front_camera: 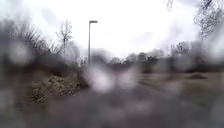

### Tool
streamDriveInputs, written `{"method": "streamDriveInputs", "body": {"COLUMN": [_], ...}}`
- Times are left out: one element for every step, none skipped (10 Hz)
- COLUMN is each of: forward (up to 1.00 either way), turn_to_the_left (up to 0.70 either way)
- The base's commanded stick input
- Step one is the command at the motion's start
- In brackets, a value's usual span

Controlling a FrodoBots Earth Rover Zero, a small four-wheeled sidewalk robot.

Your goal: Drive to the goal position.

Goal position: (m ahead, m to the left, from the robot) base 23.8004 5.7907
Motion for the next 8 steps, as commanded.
{"method": "streamDriveInputs", "body": {"forward": [1.0, 1.0, 1.0, 1.0, 1.0, 1.0, 1.0, 1.0], "turn_to_the_left": [0.0, 0.0, 0.0, 0.0, 0.0, 0.0, 0.0, 0.0]}}
